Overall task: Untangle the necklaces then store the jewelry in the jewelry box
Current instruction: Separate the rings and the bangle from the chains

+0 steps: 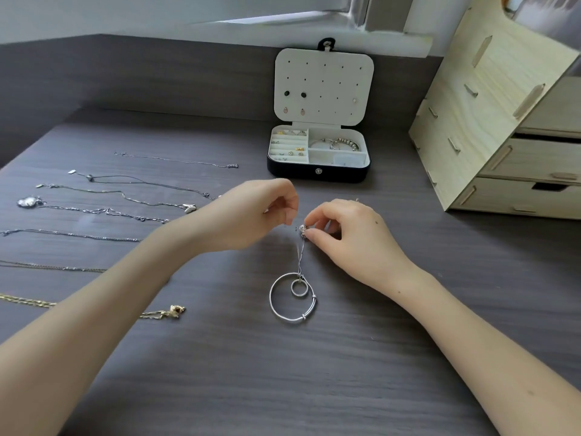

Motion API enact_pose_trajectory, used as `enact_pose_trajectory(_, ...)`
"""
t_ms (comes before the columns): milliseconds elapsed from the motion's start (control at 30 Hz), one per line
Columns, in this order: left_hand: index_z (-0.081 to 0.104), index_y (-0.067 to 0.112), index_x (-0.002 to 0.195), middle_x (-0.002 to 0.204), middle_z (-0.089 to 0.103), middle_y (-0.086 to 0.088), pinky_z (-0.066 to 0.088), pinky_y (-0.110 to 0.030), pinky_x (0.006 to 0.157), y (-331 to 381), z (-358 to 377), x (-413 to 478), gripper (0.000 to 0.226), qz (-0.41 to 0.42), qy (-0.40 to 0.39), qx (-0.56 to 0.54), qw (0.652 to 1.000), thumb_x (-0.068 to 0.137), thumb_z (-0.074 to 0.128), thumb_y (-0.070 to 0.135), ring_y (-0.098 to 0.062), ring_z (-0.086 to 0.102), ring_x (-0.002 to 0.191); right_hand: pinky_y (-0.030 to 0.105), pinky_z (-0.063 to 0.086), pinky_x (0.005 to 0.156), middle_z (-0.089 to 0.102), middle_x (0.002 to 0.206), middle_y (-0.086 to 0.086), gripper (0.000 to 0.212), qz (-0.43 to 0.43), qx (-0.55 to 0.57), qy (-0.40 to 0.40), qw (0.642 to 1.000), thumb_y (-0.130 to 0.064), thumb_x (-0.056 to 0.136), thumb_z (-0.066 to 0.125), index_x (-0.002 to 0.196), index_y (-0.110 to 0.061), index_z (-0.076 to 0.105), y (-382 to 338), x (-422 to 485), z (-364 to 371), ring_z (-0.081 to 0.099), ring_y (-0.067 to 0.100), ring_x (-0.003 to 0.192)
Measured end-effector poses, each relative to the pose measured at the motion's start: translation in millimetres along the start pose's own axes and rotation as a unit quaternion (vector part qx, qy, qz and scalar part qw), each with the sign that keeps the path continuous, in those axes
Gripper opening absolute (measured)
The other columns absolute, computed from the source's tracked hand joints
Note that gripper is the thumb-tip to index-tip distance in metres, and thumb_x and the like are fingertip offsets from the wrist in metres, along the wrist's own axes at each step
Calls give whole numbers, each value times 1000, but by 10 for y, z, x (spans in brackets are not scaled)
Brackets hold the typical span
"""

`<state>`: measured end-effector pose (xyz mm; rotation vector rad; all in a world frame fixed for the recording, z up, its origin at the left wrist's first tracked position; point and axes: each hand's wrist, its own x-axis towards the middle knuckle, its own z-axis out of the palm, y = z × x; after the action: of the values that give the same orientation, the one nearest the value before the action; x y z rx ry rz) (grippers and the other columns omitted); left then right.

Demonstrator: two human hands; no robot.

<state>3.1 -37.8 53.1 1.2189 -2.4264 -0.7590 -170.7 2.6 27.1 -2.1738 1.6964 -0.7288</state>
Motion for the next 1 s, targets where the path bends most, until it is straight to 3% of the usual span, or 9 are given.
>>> enact_pose_trajectory(167,50,21,82,75,54,16,34,-4,57,133,26,83,16,44,-19,-5,999,92,55,9,15,46,57,21,39,68,64,75,-13,11,54,67,11,996,-19,86,61,88,-23,71,-1,-32,-97,55,7,70)
enact_pose_trajectory(267,55,17,85,73,52,16,34,-5,57,193,22,148,8,67,-16,-15,998,90,58,11,13,46,61,18,43,65,70,81,3,13,91,201,-30,975,-14,85,64,92,-20,72,-11,-55,-177,56,10,67)
enact_pose_trajectory(333,54,23,80,72,52,16,34,-6,58,226,18,195,16,75,-27,-32,996,89,60,11,11,47,63,26,49,72,71,86,10,9,116,263,-52,957,-13,82,68,89,-15,73,-13,-74,-202,63,20,75)
enact_pose_trajectory(400,50,31,76,73,54,17,35,-6,60,259,25,240,24,78,-43,-34,995,89,61,12,8,47,66,20,48,69,72,79,7,7,132,284,-53,948,-13,82,69,85,-10,73,4,-81,-202,64,14,74)
enact_pose_trajectory(533,54,26,82,81,57,14,36,-7,62,224,58,276,13,60,-22,-31,997,91,59,18,-3,49,74,12,39,53,67,62,-1,13,153,211,-17,965,-17,83,69,74,-8,72,62,-65,-169,54,5,56)
enact_pose_trajectory(600,60,20,92,87,58,9,36,-5,62,158,59,248,1,40,-30,-2,999,91,59,21,-10,52,80,20,47,65,67,63,-4,14,148,139,1,979,-22,81,69,67,-19,69,82,-55,-142,62,8,64)
enact_pose_trajectory(667,64,21,99,90,57,10,36,-5,63,94,70,194,12,25,-72,35,996,88,62,24,-11,55,81,29,50,75,66,68,-8,13,139,73,4,988,-27,81,68,68,-26,67,61,-51,-112,64,13,76)
enact_pose_trajectory(867,60,27,87,81,54,14,39,-7,62,47,112,98,19,3,-101,42,994,82,68,10,-2,53,70,27,43,75,67,83,-7,13,116,-17,-1,993,-31,87,61,90,-23,71,-42,-51,-107,60,15,86)
enact_pose_trajectory(1000,59,28,85,82,61,14,39,-8,62,48,56,83,13,6,-86,30,996,84,68,19,-2,55,74,24,41,72,67,82,-8,12,97,-16,11,995,-25,87,61,91,-23,72,-42,-82,-125,59,12,82)
